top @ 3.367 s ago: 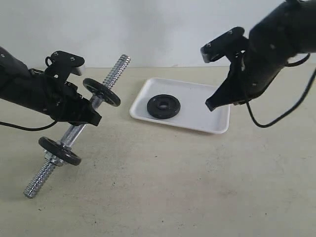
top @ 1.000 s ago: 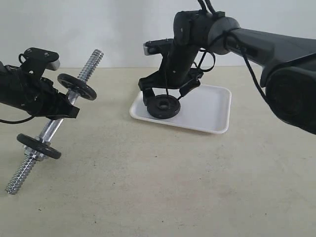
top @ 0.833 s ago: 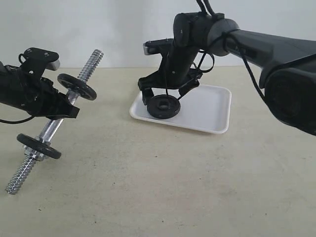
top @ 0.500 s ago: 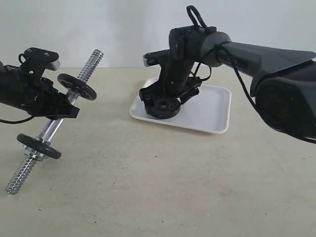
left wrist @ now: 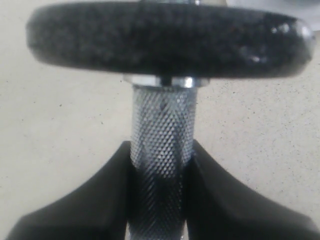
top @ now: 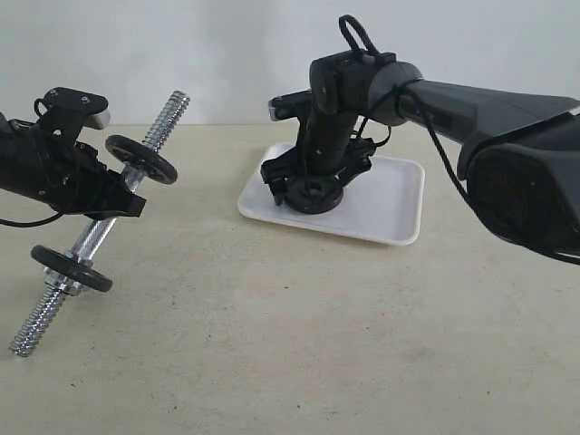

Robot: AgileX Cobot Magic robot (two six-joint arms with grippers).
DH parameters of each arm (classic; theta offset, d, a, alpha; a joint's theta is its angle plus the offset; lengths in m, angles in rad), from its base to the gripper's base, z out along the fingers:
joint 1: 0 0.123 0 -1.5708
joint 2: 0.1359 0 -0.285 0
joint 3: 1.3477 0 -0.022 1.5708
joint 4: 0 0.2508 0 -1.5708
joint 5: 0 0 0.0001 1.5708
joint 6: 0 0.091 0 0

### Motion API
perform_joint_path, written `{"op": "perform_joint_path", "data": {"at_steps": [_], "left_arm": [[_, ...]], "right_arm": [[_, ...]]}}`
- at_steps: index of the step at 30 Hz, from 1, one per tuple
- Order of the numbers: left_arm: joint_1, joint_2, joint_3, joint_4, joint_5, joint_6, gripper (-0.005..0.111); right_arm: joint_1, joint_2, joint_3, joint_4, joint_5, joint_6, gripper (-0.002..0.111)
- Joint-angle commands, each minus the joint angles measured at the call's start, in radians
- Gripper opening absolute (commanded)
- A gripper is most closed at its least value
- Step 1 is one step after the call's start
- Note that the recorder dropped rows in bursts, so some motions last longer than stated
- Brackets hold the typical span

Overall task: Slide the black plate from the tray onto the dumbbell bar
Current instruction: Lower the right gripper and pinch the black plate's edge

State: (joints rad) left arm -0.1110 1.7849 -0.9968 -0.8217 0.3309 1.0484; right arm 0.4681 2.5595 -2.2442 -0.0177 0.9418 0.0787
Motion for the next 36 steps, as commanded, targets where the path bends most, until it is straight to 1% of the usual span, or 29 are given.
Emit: {"op": "perform_joint_path", "data": {"at_steps": [1, 5, 8, 18, 30, 36], "left_arm": [[0.001, -0.062, -0.034, -0.051, -0.066, 0.0, 0.004], [0.001, -0.062, -0.034, -0.051, -0.066, 0.0, 0.004], [0.001, -0.062, -0.034, -0.049, -0.066, 0.0, 0.004], [0.001, -0.062, -0.034, -0.049, -0.066, 0.0, 0.004], [0.001, -0.062, -0.034, -0.049, -0.066, 0.0, 0.004], [0.001, -0.062, -0.034, -0.049, -0.066, 0.0, 0.004]], "right_arm": [[-0.005, 0.001, -0.002, 0.018, -0.021, 0.001, 0.104], [-0.005, 0.001, -0.002, 0.029, 0.0, 0.001, 0.104], [-0.005, 0.001, -0.002, 0.012, 0.055, -0.036, 0.104], [-0.005, 0.001, -0.001, 0.018, 0.067, -0.032, 0.104], [-0.005, 0.001, -0.001, 0.008, 0.027, -0.023, 0.104], [-0.005, 0.001, -0.001, -0.043, 0.019, 0.028, 0.104]]}}
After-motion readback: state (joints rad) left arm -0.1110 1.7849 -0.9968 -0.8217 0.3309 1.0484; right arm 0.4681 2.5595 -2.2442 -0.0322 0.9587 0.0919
